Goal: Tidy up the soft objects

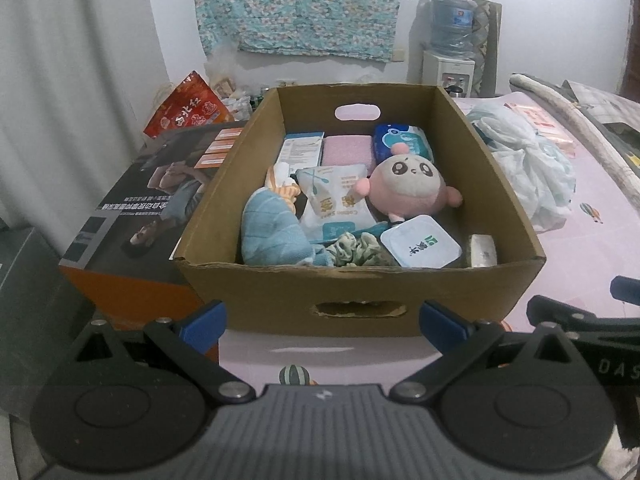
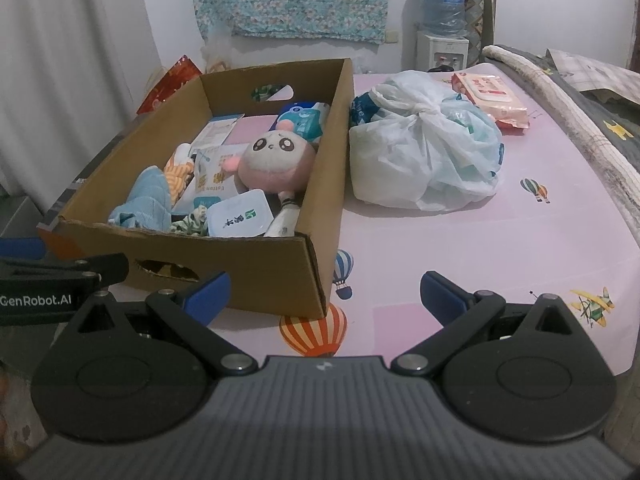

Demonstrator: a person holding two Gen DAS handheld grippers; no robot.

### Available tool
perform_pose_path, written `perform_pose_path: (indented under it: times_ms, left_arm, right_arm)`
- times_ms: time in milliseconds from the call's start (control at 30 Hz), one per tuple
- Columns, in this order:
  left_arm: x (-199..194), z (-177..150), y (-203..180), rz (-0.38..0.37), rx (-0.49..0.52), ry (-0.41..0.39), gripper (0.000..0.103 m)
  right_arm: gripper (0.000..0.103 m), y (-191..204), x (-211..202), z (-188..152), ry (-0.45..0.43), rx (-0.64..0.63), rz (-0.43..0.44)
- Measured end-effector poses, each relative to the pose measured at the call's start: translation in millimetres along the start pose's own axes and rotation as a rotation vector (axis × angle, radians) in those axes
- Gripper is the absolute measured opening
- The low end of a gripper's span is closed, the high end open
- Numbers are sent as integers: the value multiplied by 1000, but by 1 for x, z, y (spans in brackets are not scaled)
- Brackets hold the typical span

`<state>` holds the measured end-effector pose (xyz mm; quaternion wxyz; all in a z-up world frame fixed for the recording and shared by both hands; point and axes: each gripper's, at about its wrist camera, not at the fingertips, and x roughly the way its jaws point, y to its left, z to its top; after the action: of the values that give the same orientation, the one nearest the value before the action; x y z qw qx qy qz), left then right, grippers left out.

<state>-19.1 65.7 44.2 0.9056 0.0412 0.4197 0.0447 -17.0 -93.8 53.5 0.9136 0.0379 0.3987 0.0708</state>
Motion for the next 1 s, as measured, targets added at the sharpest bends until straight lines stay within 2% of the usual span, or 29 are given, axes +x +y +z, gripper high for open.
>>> perform_pose_path:
  times_ms: [1000]
  left_arm:
    - [3,-3,5,4,-1,8,103]
  right_arm:
    - [102,2,2,0,6,-6,0]
